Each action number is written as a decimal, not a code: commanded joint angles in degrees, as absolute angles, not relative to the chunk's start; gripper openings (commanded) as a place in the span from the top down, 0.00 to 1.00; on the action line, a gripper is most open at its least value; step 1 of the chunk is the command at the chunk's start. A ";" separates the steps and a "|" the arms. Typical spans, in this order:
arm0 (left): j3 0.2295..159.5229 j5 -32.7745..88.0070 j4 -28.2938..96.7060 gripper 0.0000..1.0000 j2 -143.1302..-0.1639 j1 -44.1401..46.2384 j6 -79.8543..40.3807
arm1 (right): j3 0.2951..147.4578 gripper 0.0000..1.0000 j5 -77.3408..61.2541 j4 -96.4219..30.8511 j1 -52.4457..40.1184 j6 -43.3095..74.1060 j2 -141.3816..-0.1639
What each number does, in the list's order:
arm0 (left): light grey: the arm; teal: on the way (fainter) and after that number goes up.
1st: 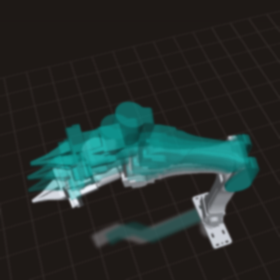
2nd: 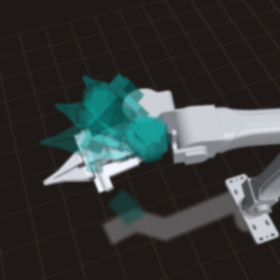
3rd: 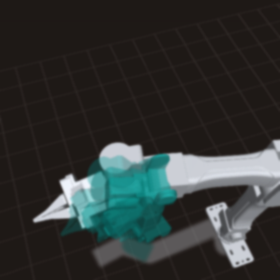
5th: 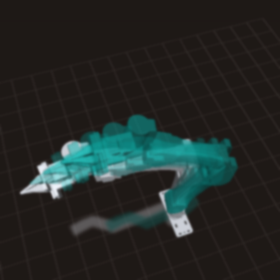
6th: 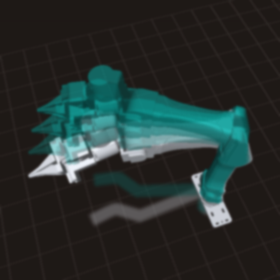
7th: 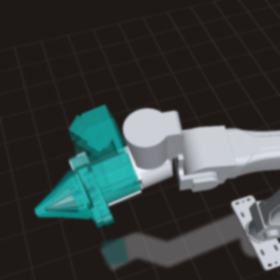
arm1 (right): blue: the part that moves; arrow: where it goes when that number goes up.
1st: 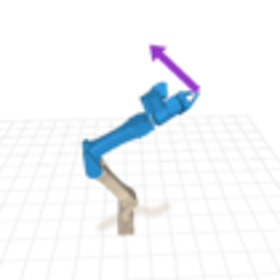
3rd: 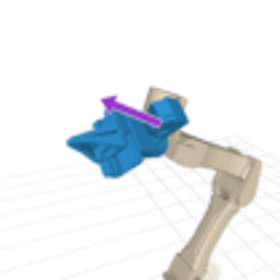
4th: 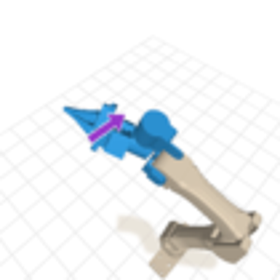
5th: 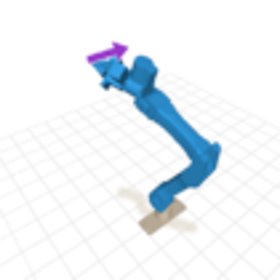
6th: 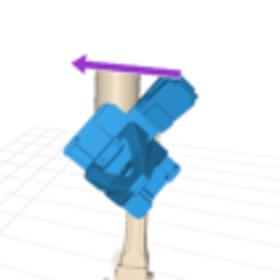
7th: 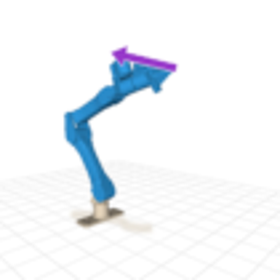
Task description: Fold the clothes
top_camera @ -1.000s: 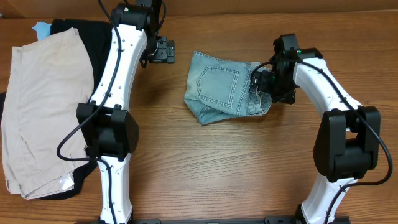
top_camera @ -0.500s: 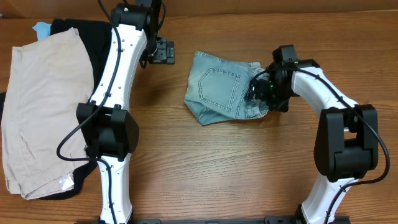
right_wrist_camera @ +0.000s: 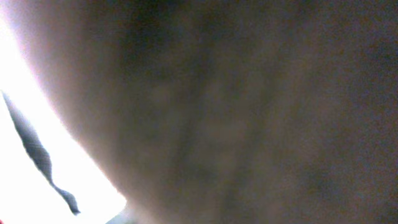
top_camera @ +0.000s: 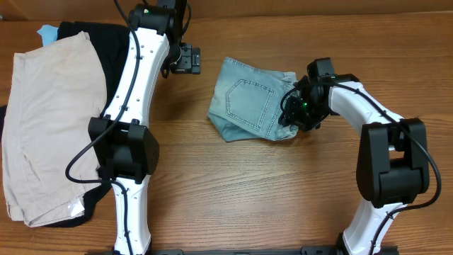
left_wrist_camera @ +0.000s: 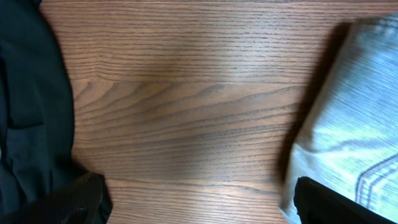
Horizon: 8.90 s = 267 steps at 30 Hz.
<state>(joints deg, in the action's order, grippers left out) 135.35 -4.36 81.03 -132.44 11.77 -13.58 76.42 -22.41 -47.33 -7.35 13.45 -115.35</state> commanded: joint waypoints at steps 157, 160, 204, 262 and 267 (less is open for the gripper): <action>135.09 -0.54 75.55 0.00 -130.08 12.51 -14.83 | 86.98 0.00 -34.54 -57.41 34.59 5.74 -45.91; 135.09 -0.54 75.57 0.00 -130.08 12.51 -14.83 | 85.97 0.00 -34.41 -58.63 33.28 5.74 -45.60; 135.09 -0.54 75.55 0.00 -130.08 12.51 -14.83 | 0.43 0.00 -11.64 -3.53 5.30 5.96 -0.12; 82.39 -9.54 63.18 0.00 -63.22 11.18 -25.85 | 0.45 0.00 -11.62 -3.55 5.30 5.96 -0.16; 60.14 -7.14 38.50 0.00 -52.66 8.60 -25.82 | 0.45 0.00 -11.62 -3.57 5.30 5.96 -0.16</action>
